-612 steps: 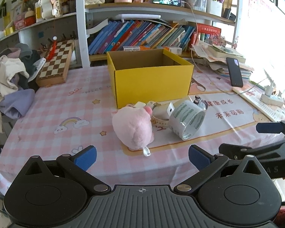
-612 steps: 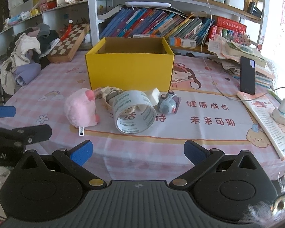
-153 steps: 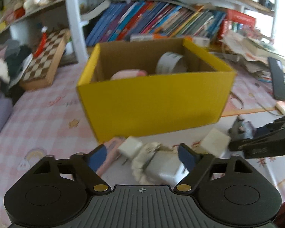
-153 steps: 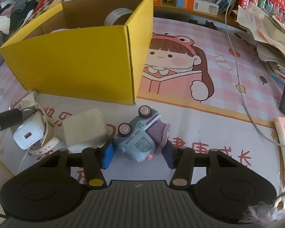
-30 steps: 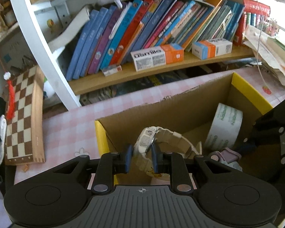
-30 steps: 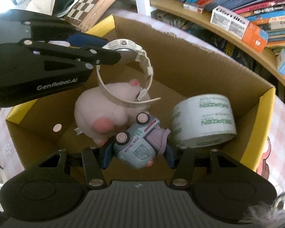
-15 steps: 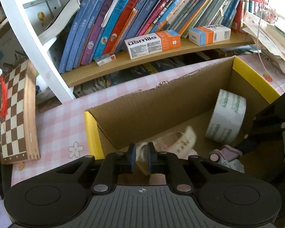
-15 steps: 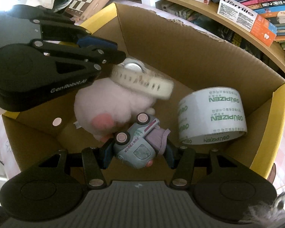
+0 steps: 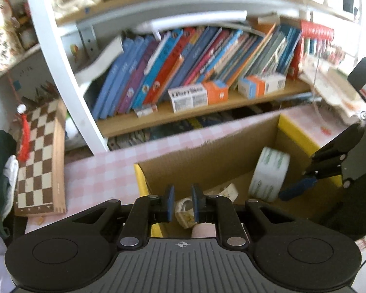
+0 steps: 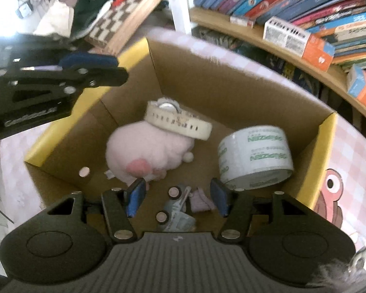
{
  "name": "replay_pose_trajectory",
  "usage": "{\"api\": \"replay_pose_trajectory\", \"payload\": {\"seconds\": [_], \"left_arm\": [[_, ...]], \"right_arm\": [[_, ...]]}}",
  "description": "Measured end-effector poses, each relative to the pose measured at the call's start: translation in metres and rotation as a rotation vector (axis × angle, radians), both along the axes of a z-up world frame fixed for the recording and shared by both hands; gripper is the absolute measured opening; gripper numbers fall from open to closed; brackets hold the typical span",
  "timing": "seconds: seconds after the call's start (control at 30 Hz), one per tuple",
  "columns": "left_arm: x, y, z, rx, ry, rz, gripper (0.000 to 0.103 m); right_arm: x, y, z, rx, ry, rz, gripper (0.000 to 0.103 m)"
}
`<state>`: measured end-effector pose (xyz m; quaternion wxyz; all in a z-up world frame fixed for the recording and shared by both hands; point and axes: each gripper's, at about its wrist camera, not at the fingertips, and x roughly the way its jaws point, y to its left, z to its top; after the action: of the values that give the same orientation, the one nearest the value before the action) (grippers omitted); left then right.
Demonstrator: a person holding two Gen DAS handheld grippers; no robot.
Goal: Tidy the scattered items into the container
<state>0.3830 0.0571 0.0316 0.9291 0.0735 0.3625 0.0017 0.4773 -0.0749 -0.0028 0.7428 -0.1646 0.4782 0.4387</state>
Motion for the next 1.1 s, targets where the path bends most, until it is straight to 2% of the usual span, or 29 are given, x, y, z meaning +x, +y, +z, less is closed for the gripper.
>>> {"api": "replay_pose_trajectory", "payload": {"seconds": [0.2, 0.47, 0.73, 1.1], "left_arm": [[-0.036, -0.009, 0.026, -0.035, -0.092, -0.02, 0.016], [-0.095, -0.02, 0.046, -0.071, -0.165, -0.082, 0.016], [-0.164, -0.023, 0.046, -0.091, -0.191, -0.119, 0.03], [-0.237, -0.028, 0.012, -0.061, -0.137, -0.106, 0.06]], "right_arm": [[-0.014, -0.012, 0.028, 0.06, -0.039, -0.033, 0.056], [-0.064, -0.035, 0.063, 0.122, -0.091, -0.088, 0.057], [-0.133, -0.059, 0.066, 0.149, -0.117, -0.16, 0.061], [-0.221, -0.083, 0.035, 0.136, -0.093, -0.308, 0.061]]}}
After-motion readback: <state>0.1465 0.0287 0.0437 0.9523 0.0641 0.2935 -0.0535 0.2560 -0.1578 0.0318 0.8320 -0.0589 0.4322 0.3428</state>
